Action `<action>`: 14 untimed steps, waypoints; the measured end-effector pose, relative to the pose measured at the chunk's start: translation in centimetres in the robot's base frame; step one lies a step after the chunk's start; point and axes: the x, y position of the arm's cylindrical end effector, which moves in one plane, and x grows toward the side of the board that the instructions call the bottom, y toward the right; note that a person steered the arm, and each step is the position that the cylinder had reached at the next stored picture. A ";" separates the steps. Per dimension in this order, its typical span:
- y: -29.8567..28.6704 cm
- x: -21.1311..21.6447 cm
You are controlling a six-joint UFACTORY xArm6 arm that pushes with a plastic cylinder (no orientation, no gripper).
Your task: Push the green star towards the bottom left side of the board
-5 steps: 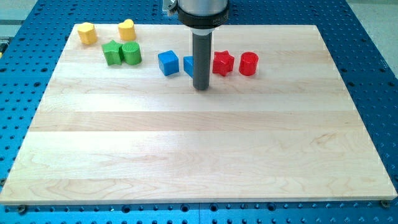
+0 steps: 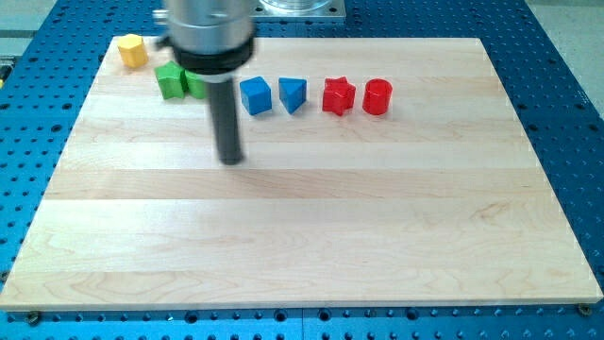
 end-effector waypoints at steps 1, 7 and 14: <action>-6.7 -2.9; -7.1 -4.0; -10.4 -15.6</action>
